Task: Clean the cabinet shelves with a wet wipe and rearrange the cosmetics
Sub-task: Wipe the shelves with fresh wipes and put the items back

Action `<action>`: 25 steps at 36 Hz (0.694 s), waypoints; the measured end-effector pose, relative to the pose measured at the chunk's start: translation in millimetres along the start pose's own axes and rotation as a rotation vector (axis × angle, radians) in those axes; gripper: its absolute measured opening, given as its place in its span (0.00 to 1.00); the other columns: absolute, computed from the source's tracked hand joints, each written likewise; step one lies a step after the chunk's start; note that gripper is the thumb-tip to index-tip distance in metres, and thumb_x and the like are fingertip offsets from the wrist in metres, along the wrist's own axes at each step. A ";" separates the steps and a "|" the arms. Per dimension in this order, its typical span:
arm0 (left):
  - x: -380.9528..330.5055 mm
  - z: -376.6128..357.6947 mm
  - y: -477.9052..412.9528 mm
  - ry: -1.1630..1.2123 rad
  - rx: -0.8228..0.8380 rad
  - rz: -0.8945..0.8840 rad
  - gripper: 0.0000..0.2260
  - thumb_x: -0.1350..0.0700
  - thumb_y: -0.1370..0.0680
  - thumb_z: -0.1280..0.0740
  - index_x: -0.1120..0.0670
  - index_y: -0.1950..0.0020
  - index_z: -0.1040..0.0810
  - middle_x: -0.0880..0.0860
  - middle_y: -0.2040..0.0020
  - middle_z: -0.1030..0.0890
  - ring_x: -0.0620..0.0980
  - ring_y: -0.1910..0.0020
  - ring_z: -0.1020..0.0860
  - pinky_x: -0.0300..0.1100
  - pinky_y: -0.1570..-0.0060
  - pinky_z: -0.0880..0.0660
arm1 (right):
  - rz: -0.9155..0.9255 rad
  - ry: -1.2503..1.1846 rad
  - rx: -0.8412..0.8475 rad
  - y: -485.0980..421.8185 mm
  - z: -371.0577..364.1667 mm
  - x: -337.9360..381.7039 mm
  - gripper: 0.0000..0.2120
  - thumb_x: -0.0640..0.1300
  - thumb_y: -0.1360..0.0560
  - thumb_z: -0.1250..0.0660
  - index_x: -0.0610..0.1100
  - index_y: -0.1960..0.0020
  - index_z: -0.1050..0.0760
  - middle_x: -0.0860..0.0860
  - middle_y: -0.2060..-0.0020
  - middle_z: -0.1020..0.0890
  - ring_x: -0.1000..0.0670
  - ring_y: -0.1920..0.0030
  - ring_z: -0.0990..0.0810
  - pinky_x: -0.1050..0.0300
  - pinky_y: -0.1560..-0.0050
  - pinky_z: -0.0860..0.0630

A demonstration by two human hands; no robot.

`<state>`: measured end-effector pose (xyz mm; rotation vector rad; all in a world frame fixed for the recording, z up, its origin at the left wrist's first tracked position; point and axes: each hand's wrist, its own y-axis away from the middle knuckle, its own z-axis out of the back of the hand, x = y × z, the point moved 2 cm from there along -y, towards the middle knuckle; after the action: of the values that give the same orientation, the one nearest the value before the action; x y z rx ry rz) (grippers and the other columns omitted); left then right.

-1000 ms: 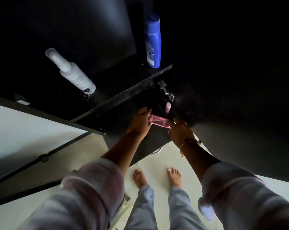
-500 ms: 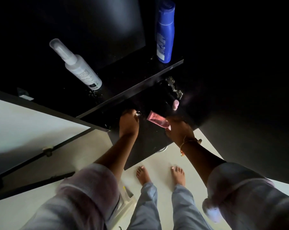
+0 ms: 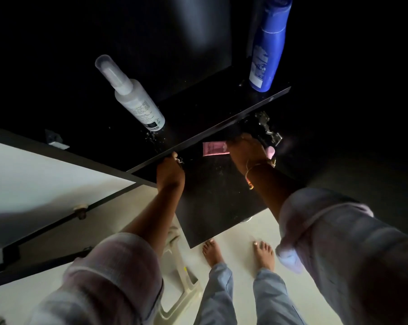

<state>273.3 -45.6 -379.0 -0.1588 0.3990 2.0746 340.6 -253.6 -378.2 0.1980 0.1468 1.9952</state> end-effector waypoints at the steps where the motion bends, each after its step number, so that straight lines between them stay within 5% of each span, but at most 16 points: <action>1: -0.3 -0.7 -1.0 0.006 -0.001 0.009 0.13 0.59 0.17 0.44 0.56 0.36 0.25 0.59 0.40 0.20 0.57 0.38 0.23 0.47 0.43 0.29 | -0.005 0.007 -0.007 -2.8 1.4 -2.8 0.13 0.41 0.22 0.38 0.43 0.38 0.24 0.43 0.46 0.19 0.40 0.42 0.23 0.47 0.48 0.22; 15: 0.7 -6.8 -7.8 -0.096 0.040 -0.062 0.16 0.59 0.18 0.43 0.56 0.31 0.29 0.61 0.35 0.24 0.59 0.34 0.27 0.48 0.36 0.33 | 0.005 0.108 -0.025 -27.9 6.1 -16.8 0.16 0.42 0.21 0.39 0.42 0.33 0.28 0.41 0.41 0.20 0.40 0.39 0.22 0.45 0.45 0.22; 25: -2.5 -3.6 -2.3 -0.152 0.017 -0.104 0.16 0.57 0.19 0.41 0.58 0.31 0.28 0.63 0.42 0.20 0.61 0.40 0.22 0.50 0.42 0.28 | 0.034 0.069 -0.024 -18.9 7.7 -17.5 0.16 0.42 0.20 0.40 0.42 0.33 0.29 0.41 0.39 0.21 0.40 0.39 0.23 0.45 0.44 0.21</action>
<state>276.4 -47.8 -382.2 -0.0109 0.3085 1.9651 366.2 -261.5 -375.5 0.1172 0.1641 2.0376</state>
